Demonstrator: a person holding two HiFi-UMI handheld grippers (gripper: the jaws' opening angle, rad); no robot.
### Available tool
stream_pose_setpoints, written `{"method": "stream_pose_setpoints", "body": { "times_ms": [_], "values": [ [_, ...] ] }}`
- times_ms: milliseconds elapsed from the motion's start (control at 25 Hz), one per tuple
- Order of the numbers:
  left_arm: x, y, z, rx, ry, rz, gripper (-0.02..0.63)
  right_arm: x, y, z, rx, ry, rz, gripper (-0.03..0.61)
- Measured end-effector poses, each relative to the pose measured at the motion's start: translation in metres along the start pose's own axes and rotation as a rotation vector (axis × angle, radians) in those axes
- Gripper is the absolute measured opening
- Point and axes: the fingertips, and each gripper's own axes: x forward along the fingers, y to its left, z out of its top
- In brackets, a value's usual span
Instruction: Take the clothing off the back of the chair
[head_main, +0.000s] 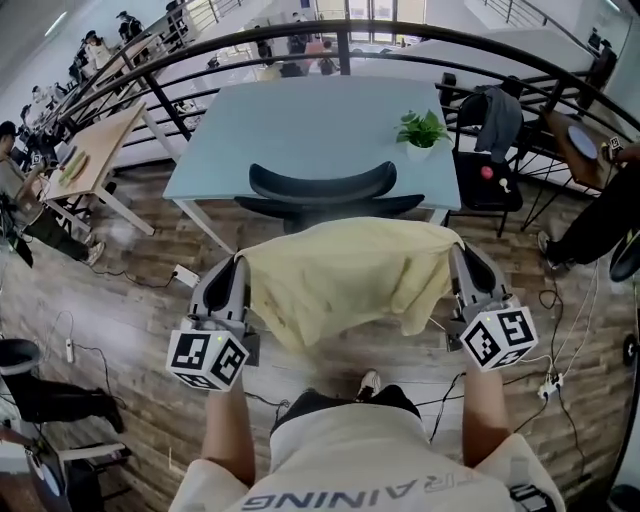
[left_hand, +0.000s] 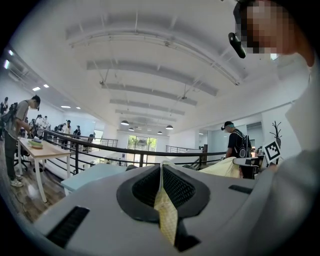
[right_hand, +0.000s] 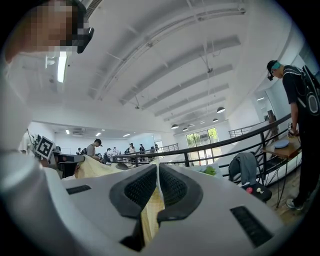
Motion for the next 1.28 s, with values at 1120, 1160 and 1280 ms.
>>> {"method": "stream_pose_setpoints", "body": {
  "times_ms": [1120,1160,1280],
  "values": [
    [-0.13,0.058,0.003,0.023,-0.033,-0.153,0.046,-0.087,0.157,-0.026,-0.048,0.022,-0.171,0.034],
    [-0.131,0.059,0.003,0.024,-0.032,-0.155,0.044,-0.087,0.159,-0.027,-0.048,0.024,-0.17,0.034],
    [-0.131,0.063,0.001,0.018,-0.029,-0.16,0.045,-0.086,0.163,-0.031,-0.05,0.031,-0.174,0.034]
  ]
}}
